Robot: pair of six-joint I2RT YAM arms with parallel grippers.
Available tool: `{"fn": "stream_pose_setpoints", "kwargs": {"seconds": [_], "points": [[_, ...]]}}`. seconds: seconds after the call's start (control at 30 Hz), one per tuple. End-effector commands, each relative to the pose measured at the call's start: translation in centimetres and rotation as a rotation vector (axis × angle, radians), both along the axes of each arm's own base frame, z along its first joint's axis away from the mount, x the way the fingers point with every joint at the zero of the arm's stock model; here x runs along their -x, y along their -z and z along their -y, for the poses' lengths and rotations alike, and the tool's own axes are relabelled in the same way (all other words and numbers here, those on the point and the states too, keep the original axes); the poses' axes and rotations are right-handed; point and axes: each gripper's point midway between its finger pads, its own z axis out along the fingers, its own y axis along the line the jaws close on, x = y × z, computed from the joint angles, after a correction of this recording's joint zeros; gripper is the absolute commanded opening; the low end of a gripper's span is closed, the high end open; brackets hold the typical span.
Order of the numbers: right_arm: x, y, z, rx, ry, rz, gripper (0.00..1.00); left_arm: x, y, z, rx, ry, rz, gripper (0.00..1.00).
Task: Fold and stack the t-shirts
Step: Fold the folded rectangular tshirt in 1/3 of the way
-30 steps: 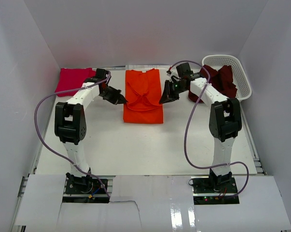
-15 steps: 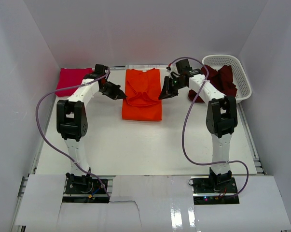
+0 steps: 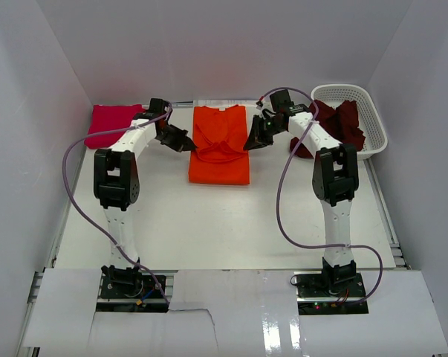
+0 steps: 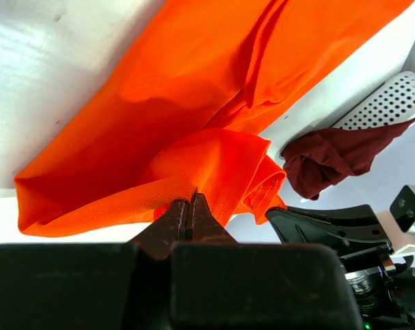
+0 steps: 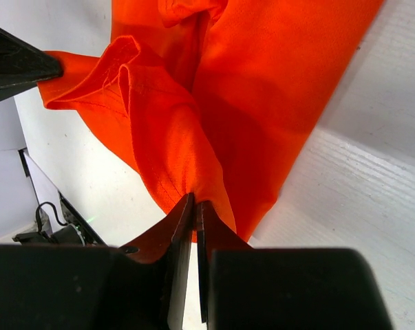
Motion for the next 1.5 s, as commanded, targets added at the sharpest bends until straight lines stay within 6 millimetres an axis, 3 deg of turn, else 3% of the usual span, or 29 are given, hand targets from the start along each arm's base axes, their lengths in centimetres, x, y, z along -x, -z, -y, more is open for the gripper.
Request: {"fn": "stream_pose_setpoints", "kwargs": {"seconds": [0.0,0.57,0.67,0.73,0.77,0.87,0.93,1.03,1.13,1.17,1.23,1.47], "points": [[-1.3,-2.2,-0.1,-0.043,0.002,0.043,0.11,-1.4,-2.8,0.1,0.019,0.004,0.076,0.0],[-3.1,-0.2,-0.8,-0.071,-0.001,0.019,0.13,-2.0,-0.5,-0.1,0.025,0.024,0.044,0.0],[-3.4,0.1,-0.8,-0.072,0.002,0.017,0.17,-2.2,-0.3,0.0,0.034,0.034,0.046,0.0],[-3.6,0.0,-0.9,-0.077,0.004,0.022,0.24,-2.2,0.0,0.1,0.038,0.038,0.038,0.0],[-3.7,0.1,-0.8,-0.078,0.008,0.02,0.32,-2.3,0.1,0.0,0.039,0.04,0.039,0.0],[-4.2,-0.2,-0.8,-0.082,0.024,0.033,0.43,-2.9,-0.3,0.3,0.054,0.073,0.07,0.14],[-4.6,-0.5,-0.7,-0.084,0.035,0.045,0.45,-3.5,-0.9,0.2,0.067,0.077,0.092,0.26],[-5.0,-0.9,-0.4,-0.105,0.056,0.053,0.45,-4.4,-2.2,0.0,0.091,0.063,0.143,0.36],[-4.7,-0.9,-0.1,-0.117,0.08,0.047,0.45,-5.3,-3.6,-1.0,0.123,0.024,0.189,0.59],[-5.0,-1.6,-0.1,-0.132,0.083,0.075,0.46,-5.5,-4.0,-1.2,0.133,0.008,0.192,0.81],[-5.0,-1.3,-0.1,-0.14,0.089,0.075,0.46,-5.9,-4.2,-1.6,0.138,-0.011,0.205,0.97],[-6.6,-2.1,-0.1,-0.197,0.136,0.133,0.46,-7.2,-5.3,-2.8,0.146,-0.065,0.268,0.98]]}}
